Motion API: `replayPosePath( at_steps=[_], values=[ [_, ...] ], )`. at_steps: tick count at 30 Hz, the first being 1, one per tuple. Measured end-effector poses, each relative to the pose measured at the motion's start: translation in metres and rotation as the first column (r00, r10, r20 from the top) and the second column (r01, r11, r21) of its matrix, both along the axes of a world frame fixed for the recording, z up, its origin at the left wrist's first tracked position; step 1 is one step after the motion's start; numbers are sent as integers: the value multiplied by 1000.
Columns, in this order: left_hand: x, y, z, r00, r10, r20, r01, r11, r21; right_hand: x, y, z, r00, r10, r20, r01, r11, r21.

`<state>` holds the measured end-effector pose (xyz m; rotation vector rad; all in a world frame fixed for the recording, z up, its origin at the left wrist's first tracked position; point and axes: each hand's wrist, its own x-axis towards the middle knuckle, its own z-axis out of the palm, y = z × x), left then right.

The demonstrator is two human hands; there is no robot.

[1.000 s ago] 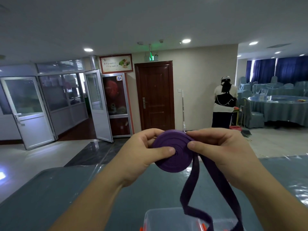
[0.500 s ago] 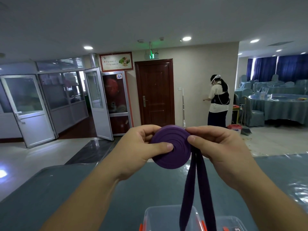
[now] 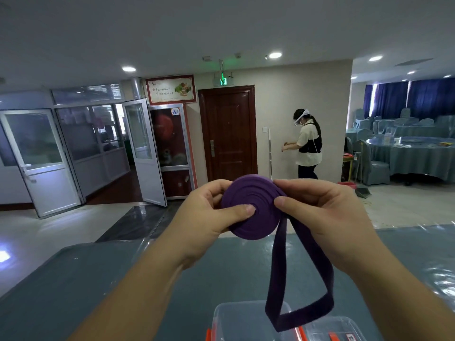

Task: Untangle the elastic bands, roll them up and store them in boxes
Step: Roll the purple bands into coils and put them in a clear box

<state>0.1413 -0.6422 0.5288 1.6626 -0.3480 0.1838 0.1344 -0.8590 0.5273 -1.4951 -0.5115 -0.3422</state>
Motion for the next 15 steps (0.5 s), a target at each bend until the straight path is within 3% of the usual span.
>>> replayPosePath(
  at_steps=[4,9,11,15],
  values=[
    [1,3,5,999,-48,-14,49,993,109,0,2,-3,1000,21,-1,-21,999,-27],
    [1,-3,-2,999,-15,-29,11,992,-122,2,2,-5,999,51,1,-51,997,60],
    [1,-2,0,1000,0,-10,-1,999,-32,2,1,-6,999,48,1,-48,999,22],
    [2,8,8,997,-64,32,51,954,294,1,5,-11,999,32,27,-30,997,-76]
  ],
)
